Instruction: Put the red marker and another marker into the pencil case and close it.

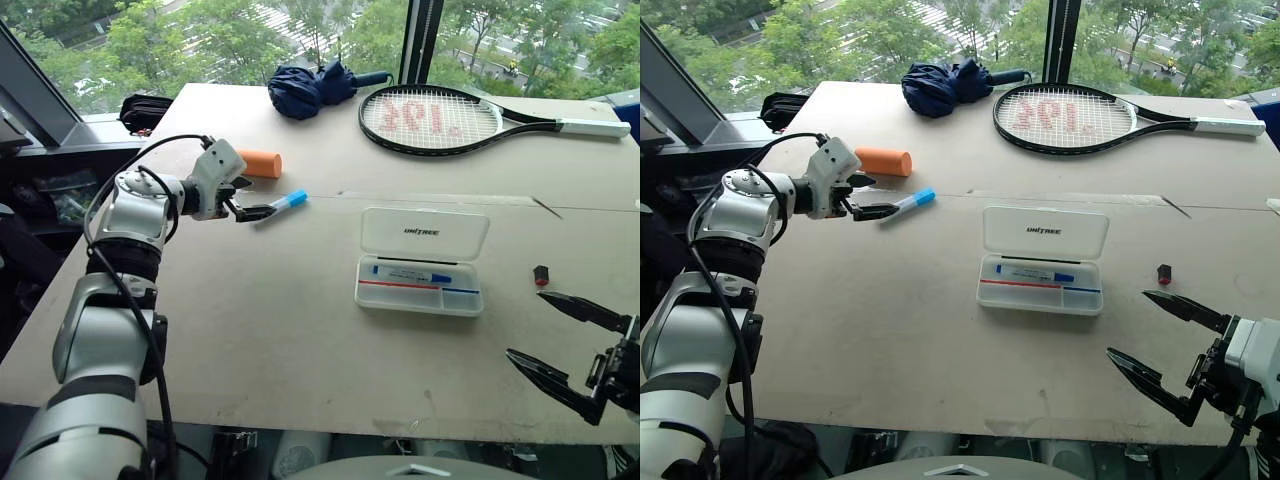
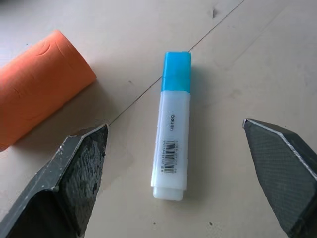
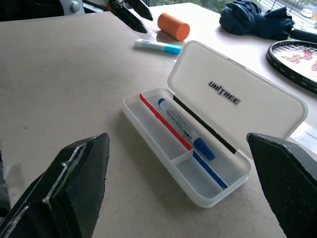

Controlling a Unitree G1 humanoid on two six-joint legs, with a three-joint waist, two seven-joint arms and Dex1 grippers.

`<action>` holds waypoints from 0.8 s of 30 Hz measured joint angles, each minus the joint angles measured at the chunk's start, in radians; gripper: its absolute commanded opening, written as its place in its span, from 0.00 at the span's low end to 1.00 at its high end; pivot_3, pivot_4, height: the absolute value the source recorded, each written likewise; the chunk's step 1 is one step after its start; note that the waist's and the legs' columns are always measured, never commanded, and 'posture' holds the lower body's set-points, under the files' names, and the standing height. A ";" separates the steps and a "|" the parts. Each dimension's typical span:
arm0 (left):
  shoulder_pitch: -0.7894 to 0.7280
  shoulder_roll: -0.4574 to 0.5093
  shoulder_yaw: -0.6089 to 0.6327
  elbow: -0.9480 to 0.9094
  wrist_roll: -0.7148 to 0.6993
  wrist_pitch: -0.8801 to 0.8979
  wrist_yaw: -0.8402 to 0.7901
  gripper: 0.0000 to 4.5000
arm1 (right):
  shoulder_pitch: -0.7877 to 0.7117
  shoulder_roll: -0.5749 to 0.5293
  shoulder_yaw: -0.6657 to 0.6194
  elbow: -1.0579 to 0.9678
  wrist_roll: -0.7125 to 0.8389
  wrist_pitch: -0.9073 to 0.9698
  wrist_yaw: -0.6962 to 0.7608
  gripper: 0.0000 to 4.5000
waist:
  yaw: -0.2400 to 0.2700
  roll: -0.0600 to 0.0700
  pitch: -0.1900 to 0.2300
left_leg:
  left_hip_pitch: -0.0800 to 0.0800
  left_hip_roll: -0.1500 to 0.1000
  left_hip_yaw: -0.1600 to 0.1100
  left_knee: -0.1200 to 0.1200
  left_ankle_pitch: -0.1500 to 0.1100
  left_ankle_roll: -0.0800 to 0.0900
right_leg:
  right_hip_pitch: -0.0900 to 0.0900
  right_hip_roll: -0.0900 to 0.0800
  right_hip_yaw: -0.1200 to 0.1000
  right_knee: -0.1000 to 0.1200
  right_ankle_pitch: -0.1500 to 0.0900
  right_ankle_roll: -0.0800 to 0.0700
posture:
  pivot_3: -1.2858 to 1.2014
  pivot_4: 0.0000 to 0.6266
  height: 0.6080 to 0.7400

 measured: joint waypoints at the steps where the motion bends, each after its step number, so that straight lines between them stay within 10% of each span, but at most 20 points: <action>1: -0.023 -0.024 -0.021 0.063 0.028 -0.042 0.006 0.99 | 0.010 0.005 -0.001 -0.003 -0.001 -0.001 -0.001 1.00 | -0.003 0.000 0.000 | 0.000 0.000 0.000 0.000 0.000 0.000 | 0.000 0.000 0.000 0.000 0.000 0.000 | 0.52 0.24 0.93; 5: -0.082 -0.098 -0.076 0.247 0.113 -0.135 0.032 0.86 | 0.056 0.027 -0.001 -0.017 -0.006 -0.003 -0.011 1.00 | -0.010 -0.002 0.000 | 0.001 0.001 -0.001 0.000 0.000 0.000 | 0.000 0.001 -0.001 0.002 0.000 0.001 | 0.52 0.24 0.93; 12: -0.124 -0.109 -0.085 0.352 0.167 -0.208 0.050 0.16 | 0.100 0.052 -0.003 -0.048 -0.006 -0.011 -0.016 1.00 | -0.017 -0.002 -0.002 | 0.003 0.002 0.000 0.000 0.000 0.000 | 0.000 0.001 0.000 0.004 0.000 0.001 | 0.52 0.24 0.93; 24: -0.051 0.006 -0.007 0.185 0.076 -0.127 -0.288 0.16 | 0.048 0.046 0.001 -0.011 -0.028 -0.026 -0.016 1.00 | -0.024 -0.003 -0.001 | 0.000 0.005 -0.001 0.000 0.000 0.000 | -0.001 0.002 -0.001 0.003 0.000 0.000 | 0.52 0.24 0.93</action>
